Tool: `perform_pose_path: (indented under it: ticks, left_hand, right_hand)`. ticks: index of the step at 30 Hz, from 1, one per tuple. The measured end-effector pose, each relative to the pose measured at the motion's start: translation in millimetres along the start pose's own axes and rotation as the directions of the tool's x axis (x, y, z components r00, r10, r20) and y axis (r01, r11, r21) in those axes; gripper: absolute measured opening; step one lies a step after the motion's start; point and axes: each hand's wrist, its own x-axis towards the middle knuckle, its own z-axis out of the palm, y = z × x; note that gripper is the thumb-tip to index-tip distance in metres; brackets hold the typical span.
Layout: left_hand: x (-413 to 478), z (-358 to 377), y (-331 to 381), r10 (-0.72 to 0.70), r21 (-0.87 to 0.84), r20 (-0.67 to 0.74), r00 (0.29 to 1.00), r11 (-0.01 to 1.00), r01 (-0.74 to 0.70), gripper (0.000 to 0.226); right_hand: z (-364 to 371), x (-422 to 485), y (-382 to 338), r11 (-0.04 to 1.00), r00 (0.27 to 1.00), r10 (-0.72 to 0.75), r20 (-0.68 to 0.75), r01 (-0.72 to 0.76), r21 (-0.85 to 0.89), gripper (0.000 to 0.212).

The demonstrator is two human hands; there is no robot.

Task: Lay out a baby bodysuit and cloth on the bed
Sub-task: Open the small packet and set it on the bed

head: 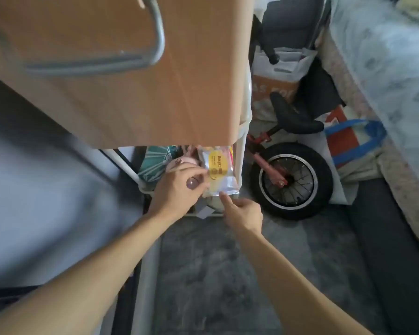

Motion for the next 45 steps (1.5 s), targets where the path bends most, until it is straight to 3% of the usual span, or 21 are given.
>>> perform_pose_path:
  ticks: [2, 5, 8, 12, 17, 21, 27, 29, 32, 38, 45]
  left_hand:
    - [10.8, 3.5, -2.6, 0.076, 0.089, 0.022, 0.997, 0.993, -0.078, 0.029]
    - [24.4, 9.8, -4.5, 0.144, 0.181, 0.088, 0.986, 0.971, -0.158, 0.03]
    - [26.6, 20.0, -3.7, 0.189, 0.213, 0.102, 0.977, 0.955, -0.207, 0.027]
    - [24.2, 25.5, 6.2, 0.224, 0.247, 0.093, 0.97, 0.939, -0.241, 0.021]
    - [10.2, 25.1, 18.0, 0.119, 0.132, 0.104, 0.987, 0.982, -0.132, 0.015]
    - [2.2, 20.2, 29.3, 0.048, 0.061, 0.123, 0.991, 0.997, -0.056, 0.009]
    - [-10.4, 5.1, 56.6, 0.126, 0.132, 0.162, 0.979, 0.98, -0.148, 0.013]
    - [-14.9, 0.2, 67.7, 0.122, 0.06, 0.195, 0.973, 0.989, -0.136, 0.01]
    - [-24.9, -6.4, 93.1, 0.038, -0.153, 0.215, 0.976, 0.988, -0.005, 0.007]
    - [2.1, -33.0, 188.2, -0.045, -0.447, 0.25, 0.967, 0.88, 0.157, 0.016]
    - [79.1, -111.8, 373.9, 0.077, -0.554, 0.276, 0.958, 0.827, 0.093, 0.014]
  right_hand:
    - [11.0, 11.7, 5.0, 0.967, 0.998, 0.067, 0.021, -0.07, 0.244, 0.032]
    - [24.6, 25.6, 7.6, 0.829, 0.987, 0.135, 0.088, -0.162, 0.535, 0.022]
    - [23.0, 26.0, 3.6, 0.697, 0.98, 0.138, 0.145, -0.2, 0.689, 0.017]
    - [18.0, 16.3, 9.2, 0.715, 0.985, 0.083, 0.151, -0.164, 0.679, 0.017]
    - [-2.7, 0.9, 13.6, 0.724, 0.983, 0.006, 0.184, -0.131, 0.678, 0.023]
    - [-17.1, -11.0, 14.7, 0.742, 0.985, -0.029, 0.17, -0.093, 0.664, 0.016]
    - [-55.0, -36.1, 3.0, 0.779, 0.974, -0.101, 0.203, -0.05, 0.625, 0.024]
    - [-74.6, -45.5, -3.9, 0.82, 0.969, -0.135, 0.207, -0.009, 0.572, 0.018]
    - [-114.2, -64.7, -17.6, 0.889, 0.958, -0.209, 0.195, 0.103, 0.446, 0.01]
    - [-220.6, -105.1, -72.8, 0.891, 0.932, -0.341, 0.123, 0.28, 0.357, 0.008]
    - [-380.6, -174.1, -189.9, 0.825, 0.891, -0.455, -0.005, 0.424, 0.373, 0.03]
